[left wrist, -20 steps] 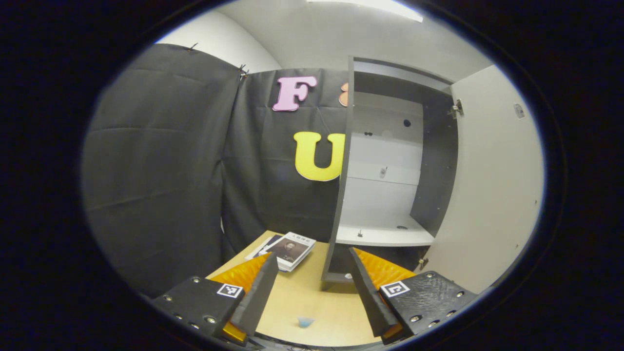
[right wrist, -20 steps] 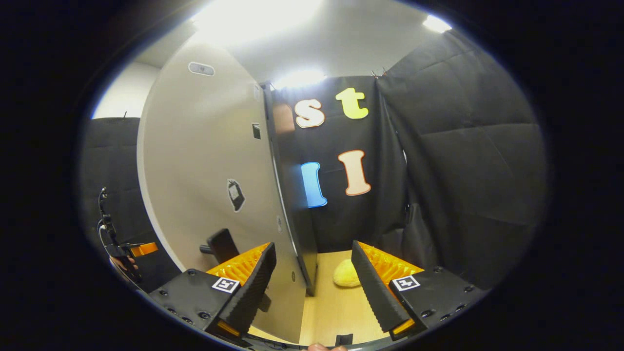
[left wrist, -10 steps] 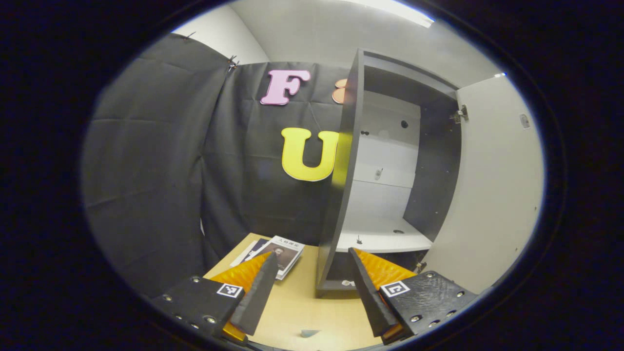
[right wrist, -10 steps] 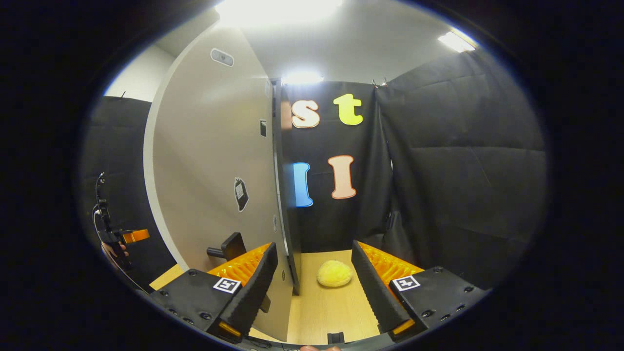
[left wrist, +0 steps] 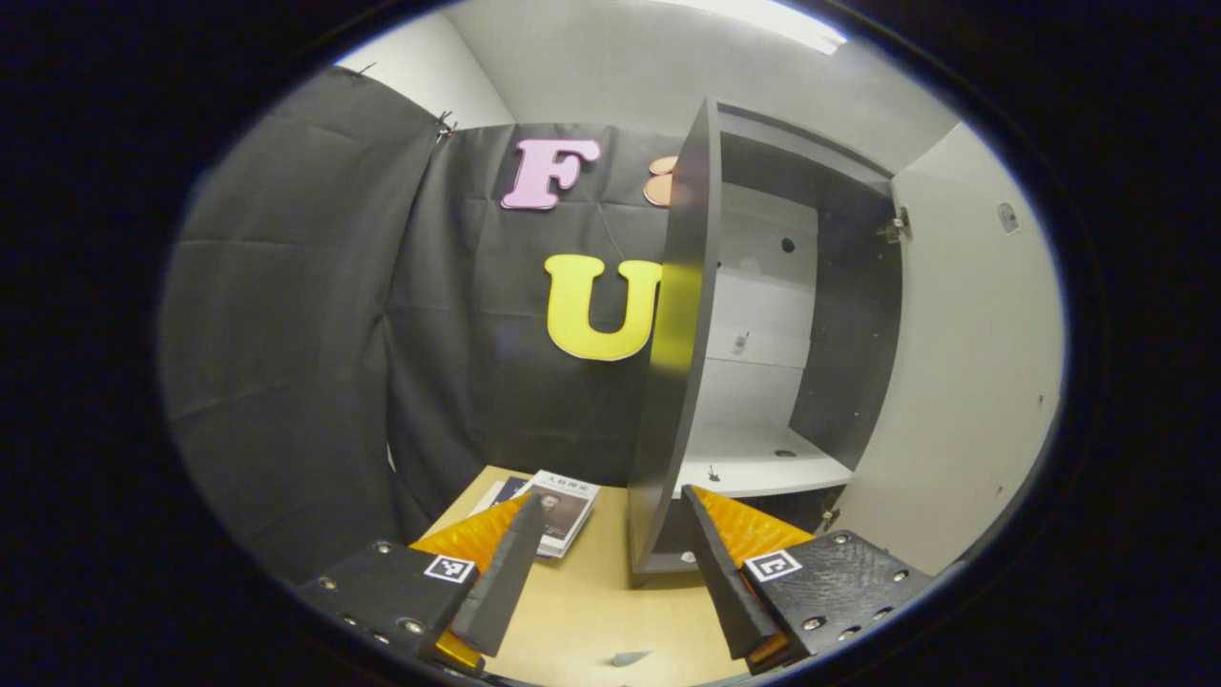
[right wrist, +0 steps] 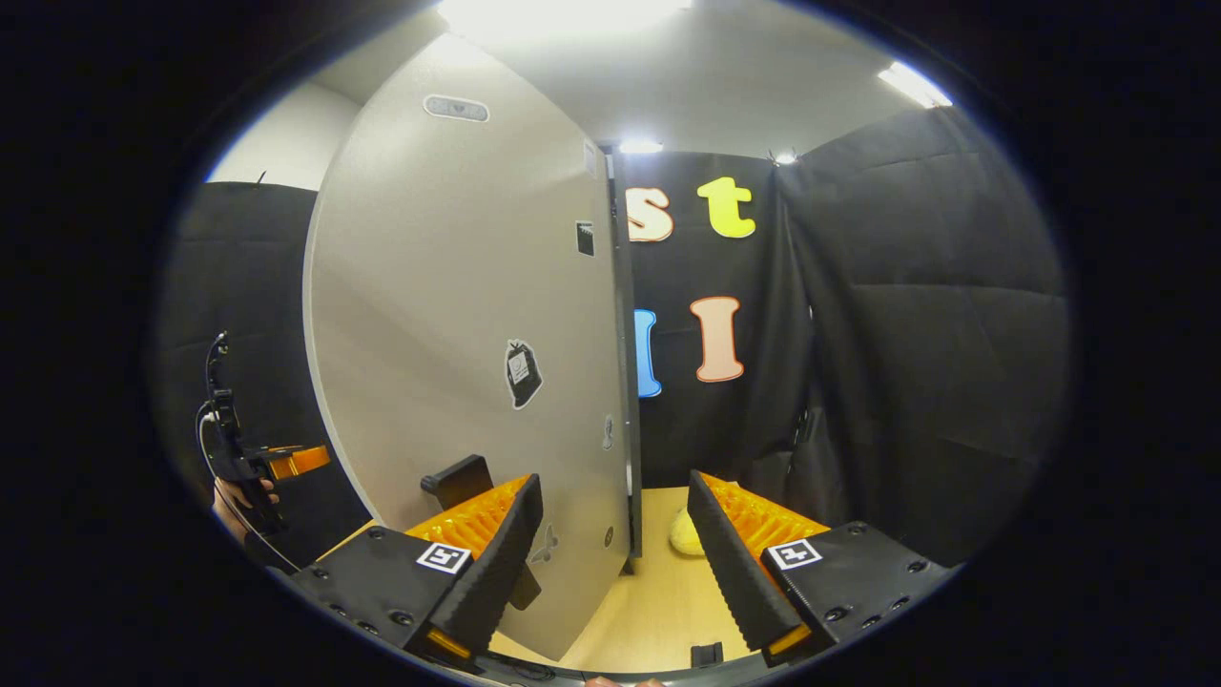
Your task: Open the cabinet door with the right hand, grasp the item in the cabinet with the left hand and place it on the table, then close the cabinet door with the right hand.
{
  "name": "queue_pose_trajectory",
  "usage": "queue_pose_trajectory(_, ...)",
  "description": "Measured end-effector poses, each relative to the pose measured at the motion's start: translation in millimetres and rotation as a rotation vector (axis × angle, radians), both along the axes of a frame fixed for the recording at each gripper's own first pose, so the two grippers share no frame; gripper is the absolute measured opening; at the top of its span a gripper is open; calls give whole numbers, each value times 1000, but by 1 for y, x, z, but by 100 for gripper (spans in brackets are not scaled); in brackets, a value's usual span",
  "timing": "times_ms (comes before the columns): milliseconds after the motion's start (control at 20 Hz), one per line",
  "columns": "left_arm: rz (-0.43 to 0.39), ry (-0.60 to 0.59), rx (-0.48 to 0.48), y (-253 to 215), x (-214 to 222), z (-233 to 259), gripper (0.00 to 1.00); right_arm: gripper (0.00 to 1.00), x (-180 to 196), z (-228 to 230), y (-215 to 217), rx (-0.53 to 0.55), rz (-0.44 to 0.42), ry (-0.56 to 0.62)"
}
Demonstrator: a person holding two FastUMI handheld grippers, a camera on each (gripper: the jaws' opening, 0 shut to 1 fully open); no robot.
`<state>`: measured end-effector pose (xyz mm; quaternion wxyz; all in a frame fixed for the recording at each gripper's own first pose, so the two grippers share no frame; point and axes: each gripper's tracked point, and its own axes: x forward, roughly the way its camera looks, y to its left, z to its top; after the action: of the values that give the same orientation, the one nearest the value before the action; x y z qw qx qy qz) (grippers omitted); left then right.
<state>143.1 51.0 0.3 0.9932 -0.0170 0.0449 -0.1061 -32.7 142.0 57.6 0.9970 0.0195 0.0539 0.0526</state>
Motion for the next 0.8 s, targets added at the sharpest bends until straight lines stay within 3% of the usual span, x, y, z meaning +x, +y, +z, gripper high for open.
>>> queue_pose_trajectory(600,29,30,34,73,9,-9,87,97,30,-6,104,69,119,1)
queue_pose_trajectory(800,-1,51,5,84,13,-14,87,97,51,-18,150,112,203,14)
